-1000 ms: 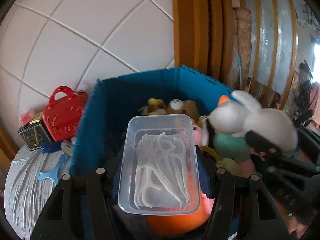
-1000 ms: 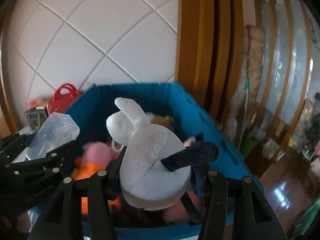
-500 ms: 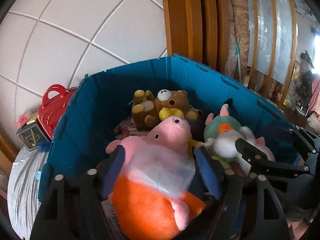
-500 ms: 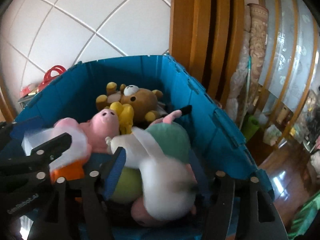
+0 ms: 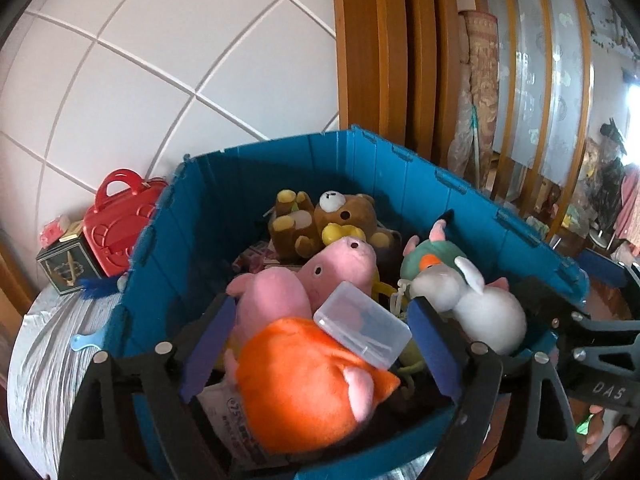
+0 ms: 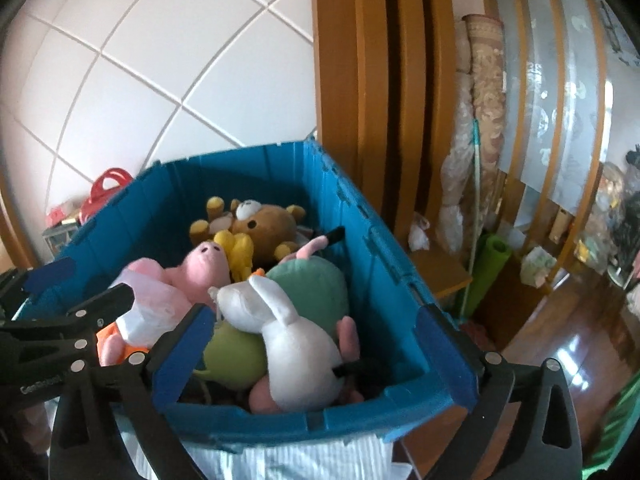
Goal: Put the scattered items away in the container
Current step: 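Withdraw both grippers from the crate toward the blue plastic piece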
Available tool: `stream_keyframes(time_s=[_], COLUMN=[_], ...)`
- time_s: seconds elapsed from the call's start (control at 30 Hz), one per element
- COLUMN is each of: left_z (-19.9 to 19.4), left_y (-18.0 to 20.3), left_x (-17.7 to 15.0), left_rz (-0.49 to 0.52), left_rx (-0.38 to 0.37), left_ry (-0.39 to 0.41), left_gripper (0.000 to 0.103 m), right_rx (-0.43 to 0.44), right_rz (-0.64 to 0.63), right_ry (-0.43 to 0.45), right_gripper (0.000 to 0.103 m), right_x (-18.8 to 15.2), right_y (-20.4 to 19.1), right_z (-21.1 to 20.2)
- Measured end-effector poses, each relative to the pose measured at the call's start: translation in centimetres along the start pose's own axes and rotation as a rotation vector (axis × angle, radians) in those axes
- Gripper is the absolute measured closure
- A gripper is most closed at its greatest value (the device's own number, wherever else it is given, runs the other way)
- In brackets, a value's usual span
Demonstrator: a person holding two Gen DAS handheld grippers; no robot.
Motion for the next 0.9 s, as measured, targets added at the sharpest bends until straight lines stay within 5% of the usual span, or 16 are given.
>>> stream_keyframes(time_s=[0.2,0.37,0.7,0.9], left_z=[-3.9,-6.9,-8.1,-5.5], left_y=[-3.7,-10.1,-30.3,-43.9], left_x=[-0.5,-1.6,-6.6,-9.9], left_rz=[-0.047,-0.119,-0.248,-0.249], left_rx=[0.064,0.143,0.259,0.284], left_ry=[0.075,0.13,0.152,0.059], left_gripper=[0.014,0.014,0.014,0.014], right_rx=[0.013,0.108,0.275,0.315], right_rz=[-0.017,-0.028,-0.123,-0.128], right_ry=[0.06,0.133,0.263,0.295], right_gripper=[0.0,0.0,0.0,0.0], right_x=[0.4,1.1,1.9,1.5], right_y=[-1.9,-6.6,-25.5,-38.4], right_z=[-2.8,-4.9,-7.1,-6.1])
Point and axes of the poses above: each gripper's, at about its wrist camera, not at the fingertips, and z roughly the way its jaws point, y to its right, x to its top, the point moved 3 cm from there along z, roughly the way its jaws point, and after that the axes turned 6 degrees about -y, right-handed, at the moved point
